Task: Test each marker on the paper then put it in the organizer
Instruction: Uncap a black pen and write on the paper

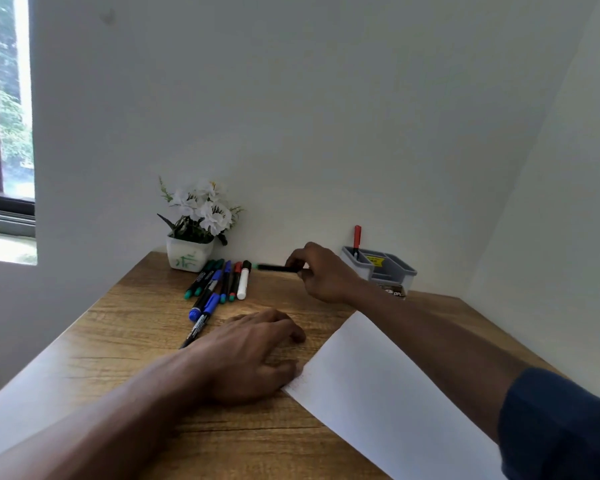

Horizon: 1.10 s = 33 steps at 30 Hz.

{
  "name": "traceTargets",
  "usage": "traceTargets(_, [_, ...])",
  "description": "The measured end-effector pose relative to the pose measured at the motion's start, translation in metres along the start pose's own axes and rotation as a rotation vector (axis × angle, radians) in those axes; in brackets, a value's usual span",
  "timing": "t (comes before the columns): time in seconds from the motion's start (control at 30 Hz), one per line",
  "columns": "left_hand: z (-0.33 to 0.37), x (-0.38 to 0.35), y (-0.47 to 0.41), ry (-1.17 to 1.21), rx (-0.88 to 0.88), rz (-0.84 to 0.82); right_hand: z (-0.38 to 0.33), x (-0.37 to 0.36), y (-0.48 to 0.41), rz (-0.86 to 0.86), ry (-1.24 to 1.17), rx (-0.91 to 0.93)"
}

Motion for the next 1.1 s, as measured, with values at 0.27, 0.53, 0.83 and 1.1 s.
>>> traceTargets(0.27, [0.003,0.002,0.002,0.019,0.007,0.01,-0.03,0.038,0.096,0.307,-1.012,-0.259])
traceTargets(0.53, [0.006,0.007,0.008,0.127,0.104,0.095,-0.045,0.004,0.133,0.242,-1.411,-0.376])
traceTargets(0.83, [0.016,0.016,0.016,0.239,0.08,0.456,-0.048,0.0,0.135,0.039,-1.345,-0.26])
traceTargets(1.1, [0.02,0.015,0.014,0.393,0.08,0.507,-0.042,-0.002,0.131,0.037,-1.366,-0.257])
Point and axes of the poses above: each hand's wrist, its own y-axis away from the middle knuckle, its own x-axis out of the back of the hand, z = x × y, the point moved 3 cm from there along -y, towards the middle knuckle, and after that the axes turned 5 degrees about -y, right-handed, at the moved point
